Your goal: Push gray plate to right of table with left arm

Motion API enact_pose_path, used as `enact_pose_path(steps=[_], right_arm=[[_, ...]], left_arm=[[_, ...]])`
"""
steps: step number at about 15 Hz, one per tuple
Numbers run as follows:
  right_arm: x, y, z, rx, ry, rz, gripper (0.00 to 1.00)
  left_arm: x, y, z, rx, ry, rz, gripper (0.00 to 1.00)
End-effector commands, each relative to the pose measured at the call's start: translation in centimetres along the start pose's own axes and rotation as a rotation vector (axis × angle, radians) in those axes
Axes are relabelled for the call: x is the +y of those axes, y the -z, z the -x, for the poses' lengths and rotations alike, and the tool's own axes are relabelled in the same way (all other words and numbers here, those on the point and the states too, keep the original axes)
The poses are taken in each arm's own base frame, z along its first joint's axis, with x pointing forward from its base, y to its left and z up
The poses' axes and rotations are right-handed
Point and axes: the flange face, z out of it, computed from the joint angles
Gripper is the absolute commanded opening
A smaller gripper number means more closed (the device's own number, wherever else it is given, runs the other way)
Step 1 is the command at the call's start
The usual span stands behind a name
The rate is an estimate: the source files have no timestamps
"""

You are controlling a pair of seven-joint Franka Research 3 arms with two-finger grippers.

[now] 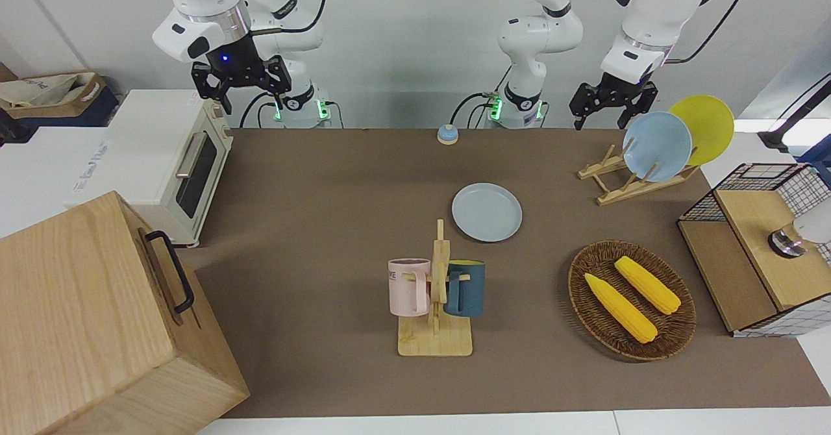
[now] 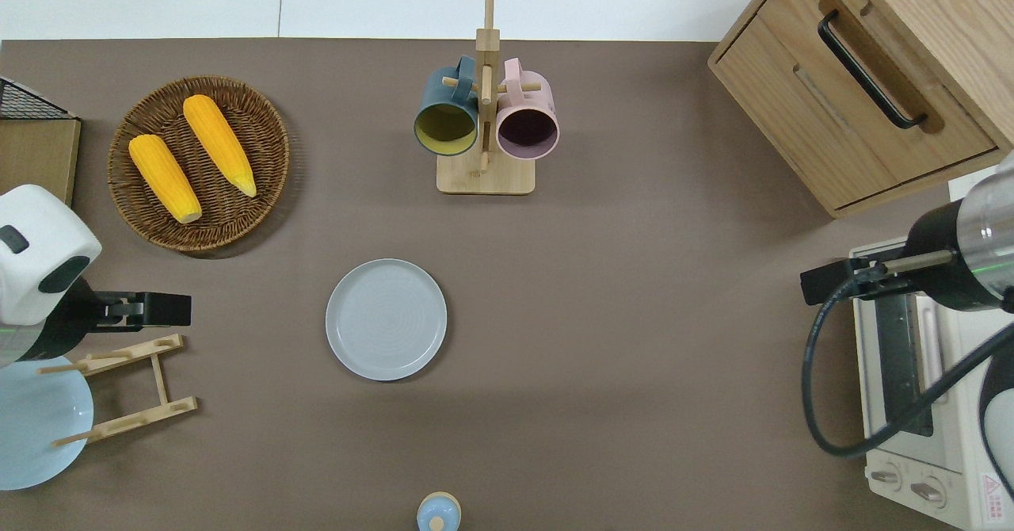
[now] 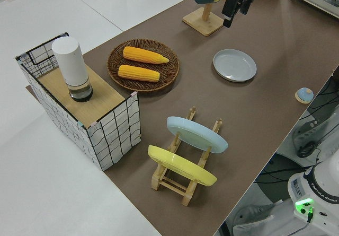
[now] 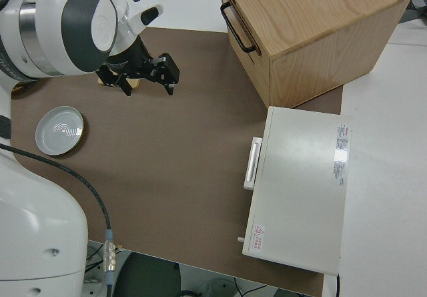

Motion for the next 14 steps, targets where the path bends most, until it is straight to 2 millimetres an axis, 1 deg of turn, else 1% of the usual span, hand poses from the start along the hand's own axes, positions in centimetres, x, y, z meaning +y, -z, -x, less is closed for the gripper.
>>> enact_pose_path(steps=[1, 8, 14], right_arm=[[0.22, 0.38, 0.30, -0.004, -0.006, -0.010, 0.983], [0.14, 0.38, 0.30, -0.004, -0.004, -0.010, 0.983], [0.22, 0.38, 0.30, -0.004, -0.006, -0.010, 0.983]], left_arm=[[-0.95, -0.11, -0.02, -0.050, 0.020, 0.009, 1.00], [-1.21, -0.28, -0.09, -0.055, 0.021, 0.010, 1.00], [-1.05, -0.43, 0.10, -0.067, 0.021, 0.009, 1.00]])
